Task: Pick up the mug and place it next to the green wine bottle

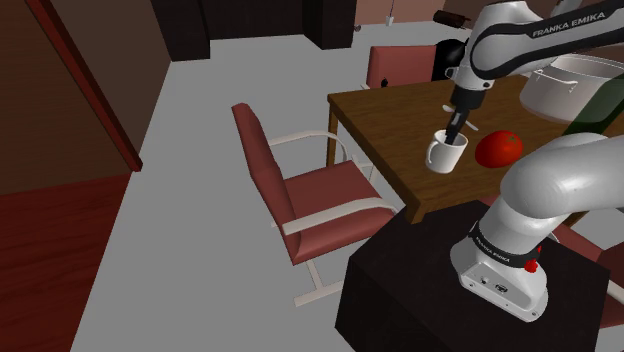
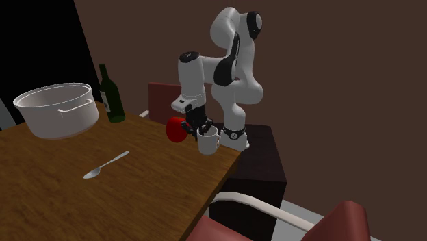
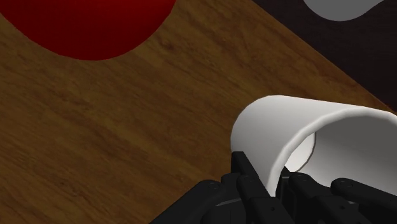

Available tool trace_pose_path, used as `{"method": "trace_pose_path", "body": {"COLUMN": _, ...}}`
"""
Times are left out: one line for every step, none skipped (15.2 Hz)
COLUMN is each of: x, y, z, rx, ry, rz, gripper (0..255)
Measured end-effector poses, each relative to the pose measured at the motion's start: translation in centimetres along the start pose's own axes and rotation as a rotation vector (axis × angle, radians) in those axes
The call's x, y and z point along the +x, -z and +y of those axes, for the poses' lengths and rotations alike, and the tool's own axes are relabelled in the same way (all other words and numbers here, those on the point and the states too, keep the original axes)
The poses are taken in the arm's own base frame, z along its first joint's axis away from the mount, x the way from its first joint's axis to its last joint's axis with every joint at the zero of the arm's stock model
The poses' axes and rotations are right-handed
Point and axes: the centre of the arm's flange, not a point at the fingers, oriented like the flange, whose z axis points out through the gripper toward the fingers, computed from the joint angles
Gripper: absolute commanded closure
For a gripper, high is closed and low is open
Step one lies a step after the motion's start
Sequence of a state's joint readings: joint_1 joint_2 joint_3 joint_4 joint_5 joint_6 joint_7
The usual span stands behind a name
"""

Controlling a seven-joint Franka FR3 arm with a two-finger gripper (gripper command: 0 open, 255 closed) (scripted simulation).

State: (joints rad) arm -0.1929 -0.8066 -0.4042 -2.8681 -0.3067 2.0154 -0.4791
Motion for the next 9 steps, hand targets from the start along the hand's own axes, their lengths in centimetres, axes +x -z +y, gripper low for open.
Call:
{"method": "trace_pose_path", "body": {"x": -0.1, "y": 0.6, "z": -0.1, "rx": 0.000, "ry": 0.000, "rz": 0.000, "gripper": 255}}
{"method": "trace_pose_path", "body": {"x": -0.2, "y": 1.1, "z": -0.1, "rx": 0.000, "ry": 0.000, "rz": 0.000, "gripper": 255}}
{"method": "trace_pose_path", "body": {"x": -0.3, "y": 1.6, "z": -0.1, "rx": 0.000, "ry": 0.000, "rz": 0.000, "gripper": 255}}
{"method": "trace_pose_path", "body": {"x": -0.2, "y": 2.0, "z": 0.0, "rx": 0.000, "ry": 0.000, "rz": 0.000, "gripper": 255}}
{"method": "trace_pose_path", "body": {"x": -0.2, "y": 2.6, "z": -0.1, "rx": 0.000, "ry": 0.000, "rz": 0.000, "gripper": 255}}
{"method": "trace_pose_path", "body": {"x": -0.2, "y": 3.1, "z": -0.1, "rx": 0.000, "ry": 0.000, "rz": 0.000, "gripper": 255}}
{"method": "trace_pose_path", "body": {"x": -0.2, "y": 3.7, "z": -0.2, "rx": 0.000, "ry": 0.000, "rz": 0.000, "gripper": 255}}
{"method": "trace_pose_path", "body": {"x": -0.2, "y": 4.2, "z": -0.3, "rx": 0.000, "ry": 0.000, "rz": 0.000, "gripper": 255}}
{"method": "trace_pose_path", "body": {"x": -0.3, "y": 4.7, "z": -0.3, "rx": 0.000, "ry": 0.000, "rz": 0.000, "gripper": 255}}
